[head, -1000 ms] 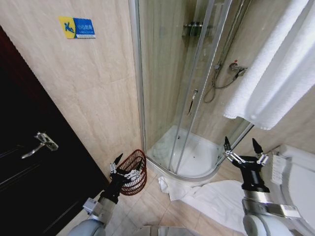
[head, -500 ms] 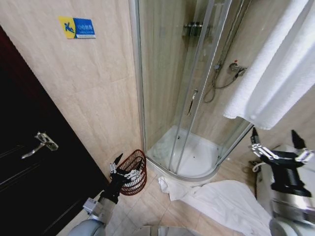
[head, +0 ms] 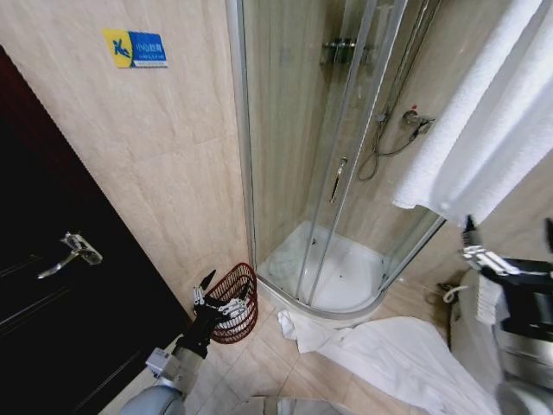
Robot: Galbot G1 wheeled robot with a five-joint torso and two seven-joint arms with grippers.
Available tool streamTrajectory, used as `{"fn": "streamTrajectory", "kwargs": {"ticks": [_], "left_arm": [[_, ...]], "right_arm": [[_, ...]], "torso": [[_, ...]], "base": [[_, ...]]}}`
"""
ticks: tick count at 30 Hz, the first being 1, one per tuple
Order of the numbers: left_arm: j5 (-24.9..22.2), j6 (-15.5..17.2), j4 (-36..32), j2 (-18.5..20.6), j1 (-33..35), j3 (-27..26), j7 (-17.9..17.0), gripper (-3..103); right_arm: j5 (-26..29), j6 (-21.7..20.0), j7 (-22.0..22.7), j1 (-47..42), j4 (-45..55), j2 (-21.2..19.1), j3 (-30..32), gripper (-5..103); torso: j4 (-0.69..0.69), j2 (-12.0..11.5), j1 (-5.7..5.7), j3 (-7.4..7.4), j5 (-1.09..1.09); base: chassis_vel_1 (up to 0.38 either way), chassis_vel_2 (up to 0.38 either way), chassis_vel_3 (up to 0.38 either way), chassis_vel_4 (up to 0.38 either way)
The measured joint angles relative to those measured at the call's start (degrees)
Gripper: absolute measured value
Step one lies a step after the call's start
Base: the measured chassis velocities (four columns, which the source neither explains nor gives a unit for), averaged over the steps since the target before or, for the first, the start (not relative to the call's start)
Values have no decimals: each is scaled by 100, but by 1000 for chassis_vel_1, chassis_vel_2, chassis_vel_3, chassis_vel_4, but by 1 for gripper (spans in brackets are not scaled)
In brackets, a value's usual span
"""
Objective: Discard the used towel into the hamper.
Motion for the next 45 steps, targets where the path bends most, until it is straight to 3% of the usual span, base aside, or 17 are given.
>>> {"fn": "streamTrajectory", "kwargs": {"ticks": [5, 12, 21, 45], "left_arm": [[0, 0, 0, 0, 0, 0, 0, 100], [0, 0, 0, 0, 0, 0, 0, 100], [0, 0, 0, 0, 0, 0, 0, 100], [0, 0, 0, 0, 0, 0, 0, 100]], "right_arm": [[422, 118, -102, -8, -270, -399, 462, 100], [560, 212, -136, 62, -446, -663, 547, 100], [630, 384, -265, 52, -670, -726, 703, 100], [728, 347, -271, 24, -591, -770, 766, 100]], "torso": [[0, 0, 0, 0, 0], [1, 0, 0, 0, -1], [0, 0, 0, 0, -1], [0, 0, 1, 0, -1]], "base": [[0, 0, 0, 0], [0, 0, 0, 0], [0, 0, 0, 0], [32, -33, -26, 27]]}}
